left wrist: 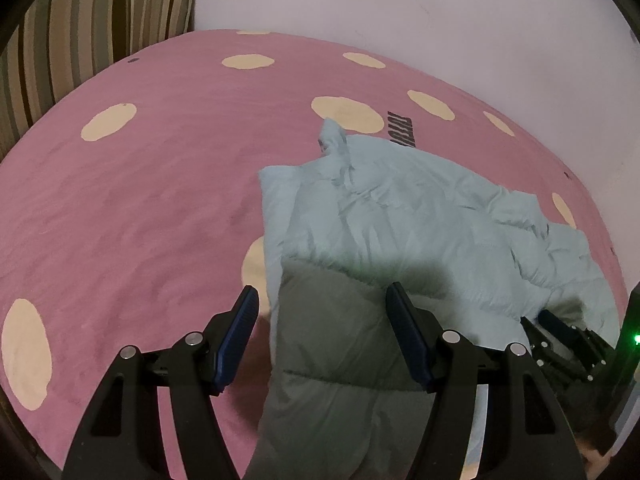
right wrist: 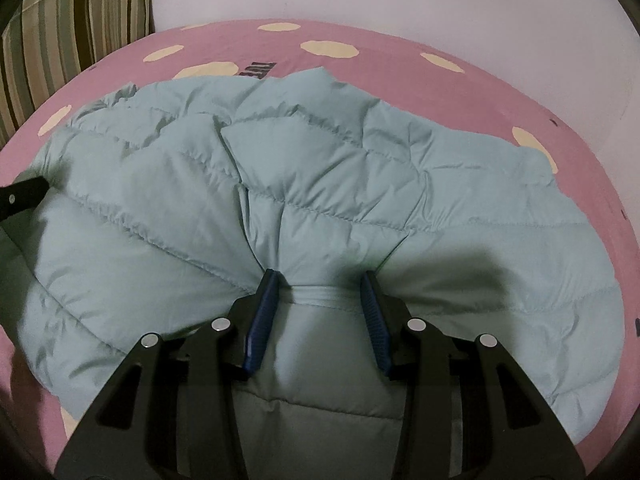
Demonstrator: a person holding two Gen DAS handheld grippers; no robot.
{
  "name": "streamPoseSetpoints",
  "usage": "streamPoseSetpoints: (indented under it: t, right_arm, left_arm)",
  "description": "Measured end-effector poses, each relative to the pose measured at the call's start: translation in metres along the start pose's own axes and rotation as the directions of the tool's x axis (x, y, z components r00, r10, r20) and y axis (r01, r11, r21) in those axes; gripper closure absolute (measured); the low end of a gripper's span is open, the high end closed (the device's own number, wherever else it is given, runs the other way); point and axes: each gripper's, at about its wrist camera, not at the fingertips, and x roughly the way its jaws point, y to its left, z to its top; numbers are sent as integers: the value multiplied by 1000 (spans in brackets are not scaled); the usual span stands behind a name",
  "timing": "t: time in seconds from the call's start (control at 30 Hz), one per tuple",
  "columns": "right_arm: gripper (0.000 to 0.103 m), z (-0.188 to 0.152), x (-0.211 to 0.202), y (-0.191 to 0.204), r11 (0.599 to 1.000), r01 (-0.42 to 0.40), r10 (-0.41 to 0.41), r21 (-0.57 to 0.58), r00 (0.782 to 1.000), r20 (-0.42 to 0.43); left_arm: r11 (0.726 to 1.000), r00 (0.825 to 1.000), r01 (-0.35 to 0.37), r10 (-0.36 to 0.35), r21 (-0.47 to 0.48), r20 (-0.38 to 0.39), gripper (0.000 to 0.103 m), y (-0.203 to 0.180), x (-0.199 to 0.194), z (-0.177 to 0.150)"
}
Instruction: Fold large clothes
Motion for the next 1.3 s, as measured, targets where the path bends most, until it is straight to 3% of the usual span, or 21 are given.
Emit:
streamPoseSetpoints:
  t: [0.33,0.47,0.7,0.8,1.2,1.23,1.3]
  right_arm:
    - [61,-3,0,3,1000,8,-8,-2,1000,10]
    - [61,-3,0,3,1000,10,-10,-1,1000,13]
    - [61,-4,1,5,1000,19,-19,0,1000,23]
    - [61,-4,1,5,1000,18,-18,1,1000,24]
    - [59,-6,-2,3,1000,4,-5,21,998,62]
    - [56,-7,-5,1,1000,-3,1,24,997,74]
    - [41,-8,-13,-4,1000,0,-3,24,996,88]
  left_arm:
    - [999,997,36,-36,-3,-62,29,-9,27,3]
    - [998,994,60,-61,-20,-86,30,-7,39,3]
    - [995,992,97,-98,-11,-77,79,-14,36,5]
    - [996,995,87,-87,-7,-55,89,-21,23,6]
    - [996,994,62,-68,69,90,92,-71,-48,18]
    - [995,993,60,-67,77,95,92,-76,-52,19]
    - [994,992,59,-69,95,104,92,-89,-60,20]
